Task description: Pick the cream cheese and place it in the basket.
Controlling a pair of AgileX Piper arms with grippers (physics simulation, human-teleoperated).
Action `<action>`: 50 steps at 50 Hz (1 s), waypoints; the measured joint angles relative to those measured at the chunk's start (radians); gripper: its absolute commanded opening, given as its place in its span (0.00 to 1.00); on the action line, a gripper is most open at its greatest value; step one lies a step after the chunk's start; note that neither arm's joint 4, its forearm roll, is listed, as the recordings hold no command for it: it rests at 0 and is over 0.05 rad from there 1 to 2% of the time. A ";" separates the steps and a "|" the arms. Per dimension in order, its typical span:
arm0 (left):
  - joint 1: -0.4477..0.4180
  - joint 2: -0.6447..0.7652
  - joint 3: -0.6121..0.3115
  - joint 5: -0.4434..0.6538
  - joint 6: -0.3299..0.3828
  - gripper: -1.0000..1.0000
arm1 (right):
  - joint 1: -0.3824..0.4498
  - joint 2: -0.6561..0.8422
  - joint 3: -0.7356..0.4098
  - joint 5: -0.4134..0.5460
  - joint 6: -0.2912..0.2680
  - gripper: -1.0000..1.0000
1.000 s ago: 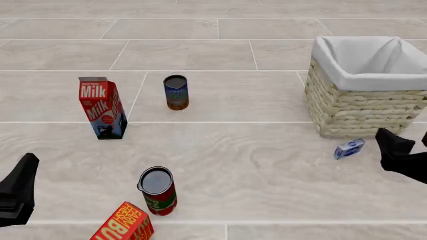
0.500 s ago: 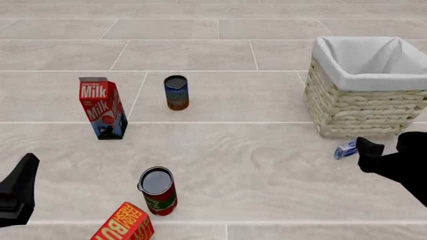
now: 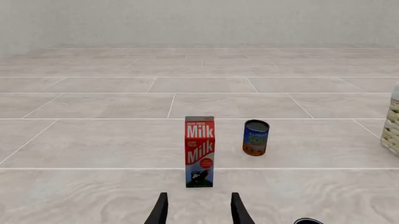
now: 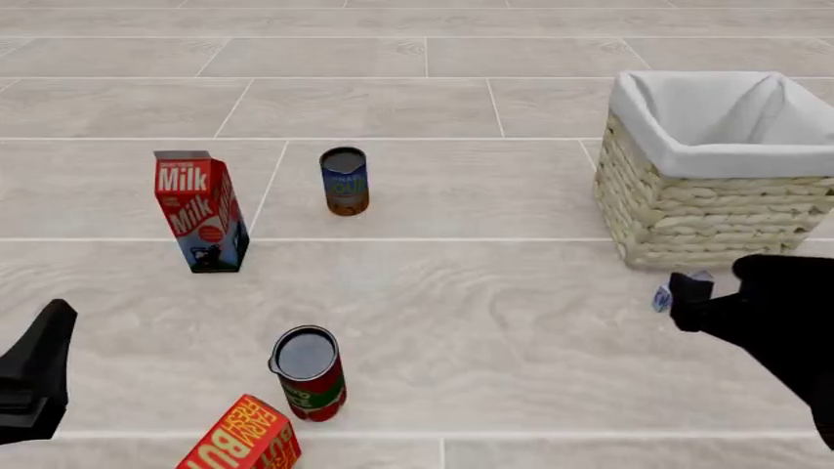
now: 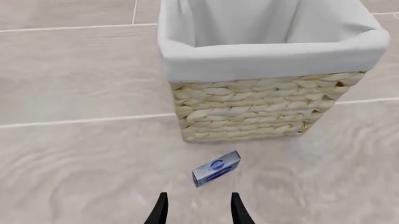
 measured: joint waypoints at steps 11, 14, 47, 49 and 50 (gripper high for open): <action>0.000 0.000 0.000 0.000 0.000 1.00 | -0.014 0.059 0.000 -0.050 -0.018 1.00; 0.000 0.000 0.000 0.000 0.000 1.00 | -0.018 0.073 0.001 -0.063 -0.020 1.00; 0.000 0.000 0.000 0.000 0.000 1.00 | -0.020 0.262 -0.056 -0.156 -0.012 1.00; 0.000 0.000 0.000 0.000 0.000 1.00 | -0.021 0.273 -0.060 -0.160 -0.011 1.00; 0.000 0.000 0.000 0.000 0.000 1.00 | -0.021 0.278 -0.062 -0.162 -0.011 1.00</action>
